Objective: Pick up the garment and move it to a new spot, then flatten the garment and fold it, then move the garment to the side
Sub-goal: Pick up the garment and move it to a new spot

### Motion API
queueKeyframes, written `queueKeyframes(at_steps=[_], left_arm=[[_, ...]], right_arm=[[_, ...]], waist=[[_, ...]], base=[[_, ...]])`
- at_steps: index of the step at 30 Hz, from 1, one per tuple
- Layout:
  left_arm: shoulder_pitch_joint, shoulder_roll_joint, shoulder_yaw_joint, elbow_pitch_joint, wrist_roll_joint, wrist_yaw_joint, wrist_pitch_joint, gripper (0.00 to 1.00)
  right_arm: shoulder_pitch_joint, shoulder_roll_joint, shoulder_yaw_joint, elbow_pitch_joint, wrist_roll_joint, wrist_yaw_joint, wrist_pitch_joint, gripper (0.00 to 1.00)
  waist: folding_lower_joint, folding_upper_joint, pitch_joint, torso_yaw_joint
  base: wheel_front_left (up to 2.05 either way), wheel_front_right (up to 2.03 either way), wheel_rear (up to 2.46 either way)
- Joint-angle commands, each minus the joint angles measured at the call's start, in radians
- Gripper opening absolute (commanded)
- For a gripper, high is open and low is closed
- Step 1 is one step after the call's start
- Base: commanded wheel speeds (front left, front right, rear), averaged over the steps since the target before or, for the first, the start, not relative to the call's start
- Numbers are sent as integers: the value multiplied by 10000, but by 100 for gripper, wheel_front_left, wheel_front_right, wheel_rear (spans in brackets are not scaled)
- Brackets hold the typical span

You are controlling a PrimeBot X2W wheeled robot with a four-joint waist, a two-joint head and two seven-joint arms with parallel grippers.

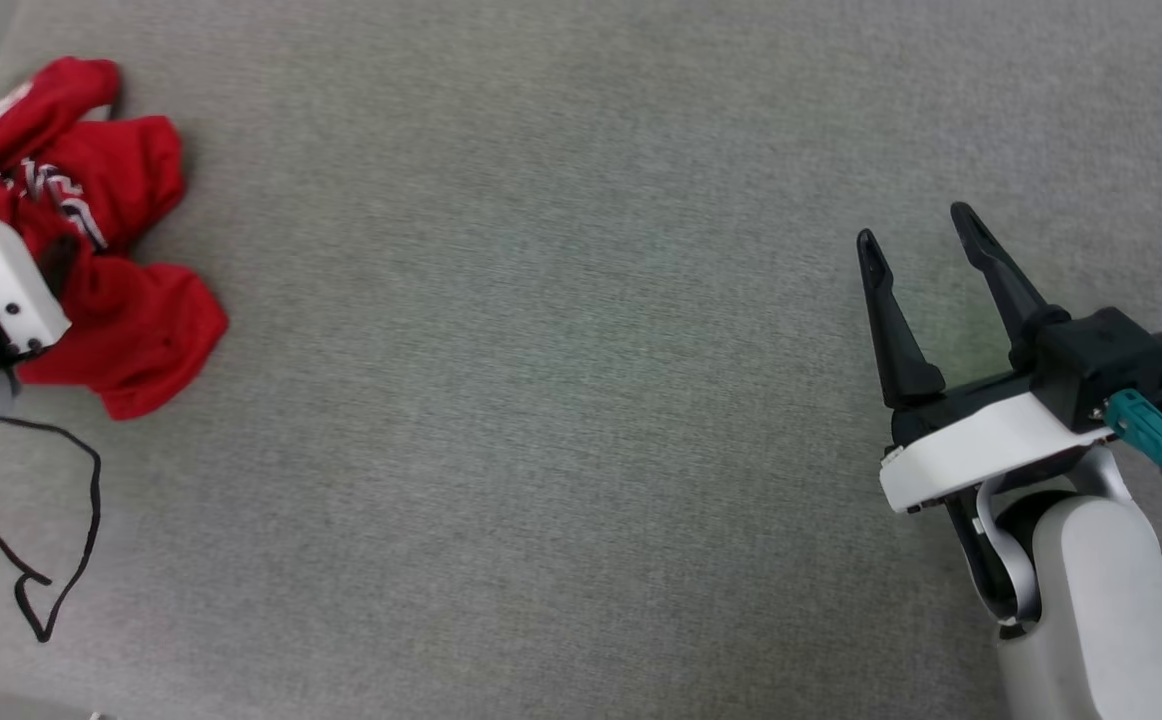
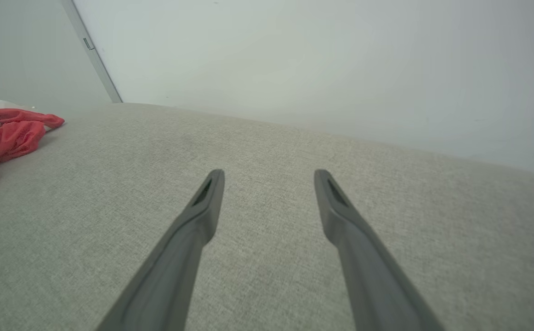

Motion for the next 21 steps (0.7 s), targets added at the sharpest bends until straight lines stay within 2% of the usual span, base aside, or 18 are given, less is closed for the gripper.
queueKeyframes(at_steps=[1,5,6,7,8,9,14,21], left_arm=[[-136,155,80,299,-258,-18,430,100],[-27,200,389,960,-712,121,1032,100],[28,183,438,1114,-774,145,1100,93],[85,136,486,1248,-868,161,1178,57],[108,118,556,1301,-925,217,1057,40],[119,146,586,1298,-913,273,870,0],[28,257,489,1283,-745,390,258,0],[-490,367,133,769,-159,470,-1773,0]], right_arm=[[-247,-2,68,69,59,-3,-111,100],[-382,-2,102,258,156,-3,-245,100],[-402,-2,111,296,173,-3,-296,100],[-403,-2,113,336,196,-3,-312,100],[-400,-2,103,370,212,-3,-331,100],[-392,-2,88,402,235,-3,-354,100],[-212,-2,-21,608,253,-3,-428,100],[43,-3,-120,773,379,-3,-495,100]], waist=[[-3,0,370,-358],[-3,0,449,-532],[-3,0,446,-567],[-3,0,423,-595],[-3,0,399,-613],[-3,0,364,-622],[-3,0,26,-545],[-3,0,-887,-282]], base=[[0,0,0],[0,0,0],[0,0,0],[0,0,0],[0,0,0],[0,0,0],[0,0,0],[0,0,0]])
